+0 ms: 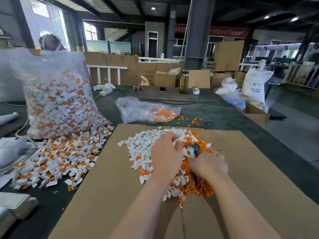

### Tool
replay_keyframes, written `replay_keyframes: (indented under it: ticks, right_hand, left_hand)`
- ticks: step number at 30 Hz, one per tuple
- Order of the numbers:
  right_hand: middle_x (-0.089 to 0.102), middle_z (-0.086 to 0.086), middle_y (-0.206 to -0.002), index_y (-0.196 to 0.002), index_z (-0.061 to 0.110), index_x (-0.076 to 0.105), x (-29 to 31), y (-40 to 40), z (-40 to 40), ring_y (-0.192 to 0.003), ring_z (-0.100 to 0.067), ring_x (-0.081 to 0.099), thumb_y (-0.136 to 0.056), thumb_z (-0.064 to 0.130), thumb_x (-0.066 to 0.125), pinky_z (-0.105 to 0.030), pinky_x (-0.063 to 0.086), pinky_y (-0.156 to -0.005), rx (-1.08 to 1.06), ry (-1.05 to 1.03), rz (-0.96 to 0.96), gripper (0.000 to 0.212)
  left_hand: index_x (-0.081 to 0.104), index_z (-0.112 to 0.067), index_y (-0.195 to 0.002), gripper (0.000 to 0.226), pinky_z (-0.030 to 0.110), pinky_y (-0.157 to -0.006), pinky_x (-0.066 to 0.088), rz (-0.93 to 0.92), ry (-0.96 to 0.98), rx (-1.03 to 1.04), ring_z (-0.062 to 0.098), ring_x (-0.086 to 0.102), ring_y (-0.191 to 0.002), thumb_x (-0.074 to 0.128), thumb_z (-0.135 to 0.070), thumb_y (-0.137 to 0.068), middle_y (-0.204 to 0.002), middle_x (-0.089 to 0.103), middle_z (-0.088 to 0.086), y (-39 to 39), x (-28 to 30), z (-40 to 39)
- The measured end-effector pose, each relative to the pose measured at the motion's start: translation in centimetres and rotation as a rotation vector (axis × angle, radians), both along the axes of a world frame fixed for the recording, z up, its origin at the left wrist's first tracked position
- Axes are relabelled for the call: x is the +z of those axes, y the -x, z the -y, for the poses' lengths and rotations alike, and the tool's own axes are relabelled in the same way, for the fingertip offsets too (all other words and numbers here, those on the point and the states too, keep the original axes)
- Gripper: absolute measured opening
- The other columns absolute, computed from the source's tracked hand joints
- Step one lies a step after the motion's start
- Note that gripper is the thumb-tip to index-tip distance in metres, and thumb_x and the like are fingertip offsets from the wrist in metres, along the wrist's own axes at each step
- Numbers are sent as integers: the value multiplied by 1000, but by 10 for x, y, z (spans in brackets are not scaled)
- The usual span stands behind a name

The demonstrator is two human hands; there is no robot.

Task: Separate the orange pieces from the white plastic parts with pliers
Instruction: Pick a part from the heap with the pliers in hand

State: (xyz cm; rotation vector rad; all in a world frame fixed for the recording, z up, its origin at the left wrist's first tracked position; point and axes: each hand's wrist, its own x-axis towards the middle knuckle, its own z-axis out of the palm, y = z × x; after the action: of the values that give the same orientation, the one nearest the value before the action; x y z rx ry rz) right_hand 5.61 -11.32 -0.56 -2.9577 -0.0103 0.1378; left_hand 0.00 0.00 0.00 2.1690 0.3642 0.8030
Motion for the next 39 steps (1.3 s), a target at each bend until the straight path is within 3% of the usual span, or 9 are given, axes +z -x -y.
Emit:
replay_keyframes:
  ticks: [3,9,12,14,18,24,29,33,39]
  right_hand:
    - [35,-17,-146,-134,11,49,-4,-13,0,-131,-37,31,-81,53,53,-44,42,-95,-1,34,-94,68]
    - [45,-17,-140,-142,5,32,-17,-14,0,-129,-38,41,-75,57,58,-46,43,-103,34,81,-84,88]
    - [49,-13,-133,-135,7,39,-18,-12,2,-122,-34,47,-79,54,58,-45,46,-94,16,13,74,76]
    - [51,-11,-130,-133,9,40,-13,-14,1,-120,-32,49,-78,52,60,-45,45,-92,21,-42,195,72]
    - [52,0,-126,-136,22,39,0,-20,-14,-118,-25,51,-80,46,58,-44,40,-97,239,-200,432,64]
    - [49,3,-125,-143,40,27,3,-28,-36,-117,-26,44,-73,53,47,-45,31,-103,426,-131,504,73]
    - [50,0,-131,-141,24,35,-17,-33,-49,-118,-24,48,-87,39,51,-37,40,-101,383,-155,544,59]
    - [62,6,-94,-114,22,53,-16,-47,-37,-75,-11,59,-91,32,54,-25,48,-57,305,-318,571,26]
    - [47,9,-65,-87,23,51,-29,-67,-11,-54,-9,44,-92,31,50,-25,32,-44,46,-295,389,10]
  left_hand:
    - [62,-24,-115,20,36,-98,44,-123,-212,20,15,57,-108,53,-29,-98,-114,64,-5,-28,-4,-19]
    - [66,-22,-111,19,37,-95,48,-239,-208,-94,16,58,-102,52,-26,-98,-111,67,-2,-50,-17,-35]
    - [64,-21,-108,16,22,-73,46,-218,-110,-112,8,58,-84,53,-27,-98,-103,65,-5,-54,-19,-35]
    - [59,-24,-108,17,16,-61,39,-224,-17,-125,2,56,-75,55,-36,-98,-92,61,-12,-56,-18,-32]
    - [71,-23,-104,54,25,-73,50,-257,516,-348,9,68,-89,62,-69,-78,-97,73,-7,-57,-8,-26]
    - [75,-8,-73,24,43,-77,54,33,975,-216,33,68,-75,74,-28,-86,-87,75,21,-68,-7,-36]
    - [68,-18,-64,37,27,-57,49,55,717,-195,20,59,-61,70,-47,-87,-65,67,2,-65,-14,-37]
    - [76,-41,-81,34,4,-60,46,149,584,-327,-5,65,-75,49,-59,-89,-83,74,-17,-56,-14,-48]
    - [64,-34,-124,30,36,-99,40,-337,-206,120,22,51,-119,48,-43,-100,-127,60,-2,-68,-40,-78]
